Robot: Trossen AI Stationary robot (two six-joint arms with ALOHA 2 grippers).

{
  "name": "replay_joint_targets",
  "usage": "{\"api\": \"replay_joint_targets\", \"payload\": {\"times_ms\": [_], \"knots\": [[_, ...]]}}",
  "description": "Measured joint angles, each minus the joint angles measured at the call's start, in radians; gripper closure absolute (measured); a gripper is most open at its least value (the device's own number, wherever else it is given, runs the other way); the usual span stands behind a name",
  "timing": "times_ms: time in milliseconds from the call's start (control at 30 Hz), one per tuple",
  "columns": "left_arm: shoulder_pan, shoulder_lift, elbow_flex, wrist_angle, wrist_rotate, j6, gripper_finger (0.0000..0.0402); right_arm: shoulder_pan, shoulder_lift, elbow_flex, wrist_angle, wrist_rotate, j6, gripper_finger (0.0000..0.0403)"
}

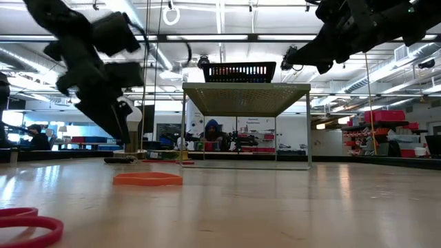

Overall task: Pick & Place Office Desk Supplies
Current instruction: Put the red rubber band into the top right black bin on the shelf

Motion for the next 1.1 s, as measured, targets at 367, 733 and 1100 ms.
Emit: {"api": "replay_joint_targets", "payload": {"times_ms": [367,733,1100], "knots": [[-0.459,0.067,0.026,0.229,-0.185,-0.21,0.0238,0.214,0.002,0.0,-0.028,0.281,0.108,0.0399],[-0.705,0.429,0.337,0.041,-0.274,-0.49,0.0208,0.326,0.042,0.0,0.007,0.383,0.15,0.0399],[-0.773,0.768,0.748,-0.204,-0.301,-0.535,0.0194,0.431,0.132,0.001,0.111,0.437,0.168,0.0398]]}}
